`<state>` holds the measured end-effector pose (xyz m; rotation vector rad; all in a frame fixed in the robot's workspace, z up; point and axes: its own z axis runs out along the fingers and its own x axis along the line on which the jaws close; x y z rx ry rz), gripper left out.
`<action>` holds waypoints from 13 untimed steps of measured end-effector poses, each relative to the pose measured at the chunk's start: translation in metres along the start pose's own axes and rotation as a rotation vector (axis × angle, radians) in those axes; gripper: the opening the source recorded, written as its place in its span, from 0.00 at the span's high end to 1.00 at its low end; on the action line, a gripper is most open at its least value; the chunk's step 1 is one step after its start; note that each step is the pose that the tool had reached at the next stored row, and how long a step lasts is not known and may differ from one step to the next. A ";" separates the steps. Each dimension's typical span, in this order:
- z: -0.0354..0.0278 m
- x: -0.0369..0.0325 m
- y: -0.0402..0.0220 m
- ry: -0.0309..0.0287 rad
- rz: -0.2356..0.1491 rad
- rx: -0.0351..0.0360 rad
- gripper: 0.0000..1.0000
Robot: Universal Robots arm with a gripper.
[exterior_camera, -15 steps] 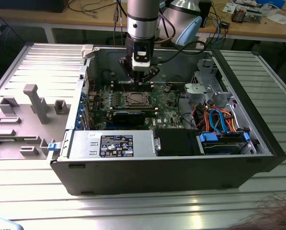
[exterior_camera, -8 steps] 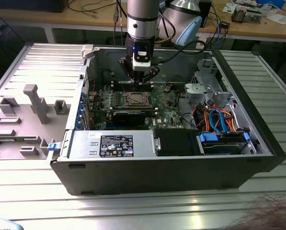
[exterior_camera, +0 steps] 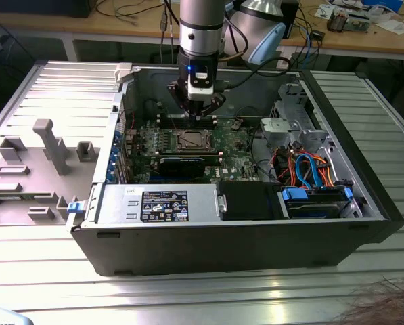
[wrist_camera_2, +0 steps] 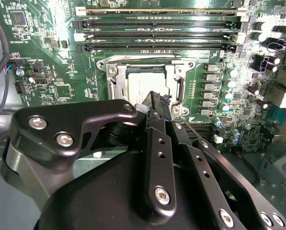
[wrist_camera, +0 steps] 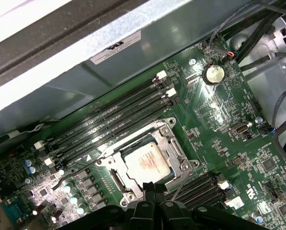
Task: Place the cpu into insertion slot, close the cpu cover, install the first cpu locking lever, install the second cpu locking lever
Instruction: 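Install the first cpu locking lever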
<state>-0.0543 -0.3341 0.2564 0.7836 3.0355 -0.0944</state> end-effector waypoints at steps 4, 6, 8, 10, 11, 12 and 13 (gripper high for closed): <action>0.0000 0.0000 0.0000 -0.0005 -0.009 -0.0001 0.89; 0.0000 0.0000 0.0000 -0.0007 -0.012 -0.0002 0.89; 0.0000 0.0000 0.0000 -0.0008 -0.014 -0.0003 0.89; 0.0000 0.0000 0.0000 -0.0010 -0.017 -0.0003 0.89; 0.0000 0.0000 0.0000 -0.0011 -0.020 -0.0004 0.89; 0.0000 0.0000 0.0000 -0.0012 -0.021 -0.0004 0.89; 0.0000 0.0000 0.0000 -0.0013 -0.023 -0.0004 0.89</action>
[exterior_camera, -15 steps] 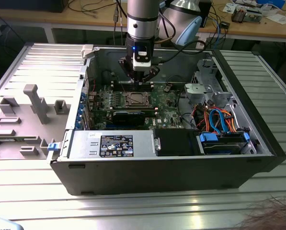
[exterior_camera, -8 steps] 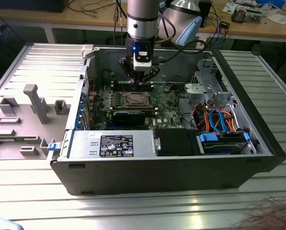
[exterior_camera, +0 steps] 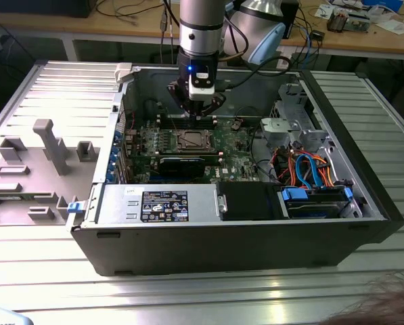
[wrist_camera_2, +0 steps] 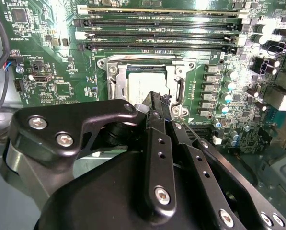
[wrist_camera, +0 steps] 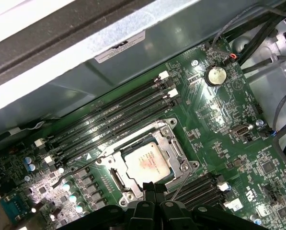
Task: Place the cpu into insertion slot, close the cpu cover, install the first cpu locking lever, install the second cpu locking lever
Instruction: 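Install the first cpu locking lever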
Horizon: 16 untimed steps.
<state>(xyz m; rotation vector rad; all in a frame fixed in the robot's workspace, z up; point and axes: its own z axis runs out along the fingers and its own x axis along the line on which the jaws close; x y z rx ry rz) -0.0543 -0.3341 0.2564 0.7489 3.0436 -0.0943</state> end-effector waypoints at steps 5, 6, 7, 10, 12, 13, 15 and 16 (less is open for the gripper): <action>0.0000 0.0000 0.0000 -0.0005 -0.008 -0.0002 0.89; 0.0000 0.0000 0.0000 -0.0005 -0.009 -0.0002 0.89; 0.0000 0.0000 0.0000 -0.0006 -0.010 -0.0003 0.89; 0.0000 0.0000 0.0000 -0.0009 -0.014 -0.0003 0.89; 0.0000 0.0000 0.0000 -0.0010 -0.017 -0.0004 0.89; 0.0000 0.0000 0.0000 -0.0014 -0.024 -0.0005 0.89; 0.0000 0.0000 0.0000 -0.0035 -0.061 -0.0012 0.89; 0.0000 0.0000 0.0000 -0.0037 -0.064 -0.0013 0.89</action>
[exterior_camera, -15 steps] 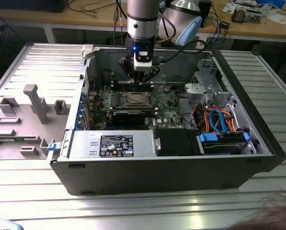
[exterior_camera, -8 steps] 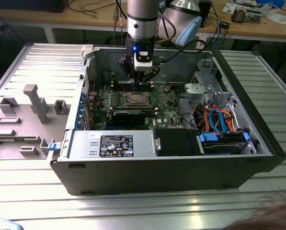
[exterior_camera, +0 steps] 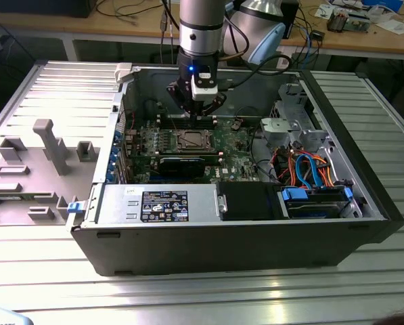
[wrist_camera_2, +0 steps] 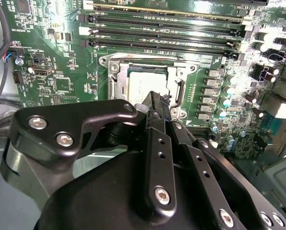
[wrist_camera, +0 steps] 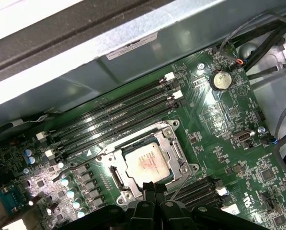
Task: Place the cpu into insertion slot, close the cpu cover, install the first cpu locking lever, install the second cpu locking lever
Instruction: 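Install the first cpu locking lever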
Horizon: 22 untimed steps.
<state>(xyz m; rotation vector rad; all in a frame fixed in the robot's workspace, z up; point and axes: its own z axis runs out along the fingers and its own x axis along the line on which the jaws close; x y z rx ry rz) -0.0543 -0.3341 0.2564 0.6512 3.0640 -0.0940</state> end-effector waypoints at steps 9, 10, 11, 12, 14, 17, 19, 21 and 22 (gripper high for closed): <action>0.0000 0.0000 0.0000 -0.0008 -0.015 -0.0003 0.89; 0.0000 0.0000 0.0000 -0.0009 -0.017 -0.0004 0.89; 0.0000 0.0000 0.0000 -0.0011 -0.020 -0.0004 0.89; 0.0000 0.0000 0.0000 -0.0013 -0.023 -0.0005 0.89; 0.0000 0.0000 0.0000 -0.0016 -0.028 -0.0006 0.89; 0.0000 0.0000 0.0000 -0.0019 -0.033 -0.0007 0.89; 0.0000 0.0000 0.0000 -0.0020 -0.036 -0.0007 0.89; 0.0000 0.0000 0.0000 -0.0022 -0.039 -0.0008 0.89; 0.0000 0.0000 0.0000 -0.0023 -0.041 -0.0008 0.89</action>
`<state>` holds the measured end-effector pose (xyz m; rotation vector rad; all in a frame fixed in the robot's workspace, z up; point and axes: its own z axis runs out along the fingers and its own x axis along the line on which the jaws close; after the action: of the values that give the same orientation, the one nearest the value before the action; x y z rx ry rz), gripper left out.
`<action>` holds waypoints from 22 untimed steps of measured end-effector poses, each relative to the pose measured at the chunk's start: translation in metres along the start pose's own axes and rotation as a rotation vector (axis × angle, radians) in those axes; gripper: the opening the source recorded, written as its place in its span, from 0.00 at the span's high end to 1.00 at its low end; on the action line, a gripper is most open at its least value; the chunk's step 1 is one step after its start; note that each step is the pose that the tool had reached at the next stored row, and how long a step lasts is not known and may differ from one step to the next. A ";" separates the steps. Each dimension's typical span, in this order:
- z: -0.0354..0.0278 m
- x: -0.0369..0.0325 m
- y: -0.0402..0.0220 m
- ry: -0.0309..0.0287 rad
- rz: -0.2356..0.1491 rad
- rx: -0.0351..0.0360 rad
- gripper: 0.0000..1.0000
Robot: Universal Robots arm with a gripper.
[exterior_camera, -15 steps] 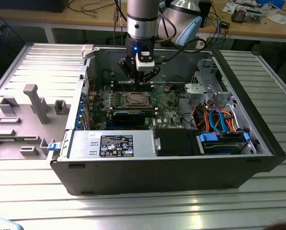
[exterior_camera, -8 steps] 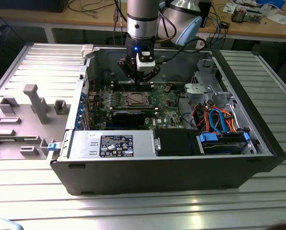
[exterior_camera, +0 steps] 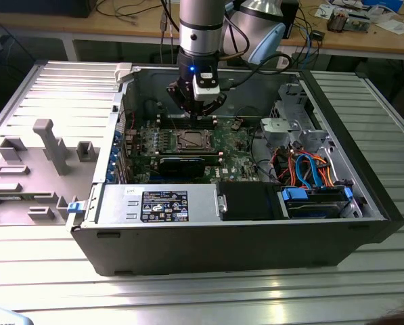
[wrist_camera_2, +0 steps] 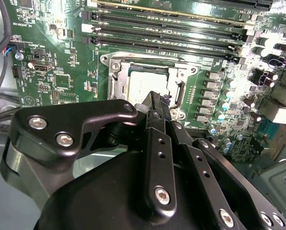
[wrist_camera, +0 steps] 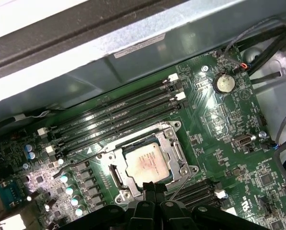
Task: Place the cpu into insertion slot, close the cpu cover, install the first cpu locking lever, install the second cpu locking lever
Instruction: 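Install the first cpu locking lever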
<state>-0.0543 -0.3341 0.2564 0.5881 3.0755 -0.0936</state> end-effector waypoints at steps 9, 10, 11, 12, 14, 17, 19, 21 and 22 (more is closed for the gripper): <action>0.0000 0.0000 0.0000 -0.0009 -0.016 -0.0003 0.89; 0.0000 0.0000 0.0000 -0.0010 -0.017 -0.0004 0.89; 0.0000 0.0000 0.0000 -0.0011 -0.019 -0.0004 0.89; 0.0000 0.0000 0.0000 -0.0012 -0.021 -0.0004 0.89; 0.0000 0.0000 0.0000 -0.0014 -0.025 -0.0005 0.89; 0.0000 0.0000 0.0000 -0.0017 -0.031 -0.0006 0.89; 0.0000 0.0000 0.0000 -0.0019 -0.034 -0.0006 0.89; 0.0000 0.0000 0.0000 -0.0021 -0.037 -0.0007 0.89; 0.0000 0.0000 0.0000 -0.0022 -0.039 -0.0008 0.89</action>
<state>-0.0543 -0.3341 0.2564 0.5282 3.0852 -0.0933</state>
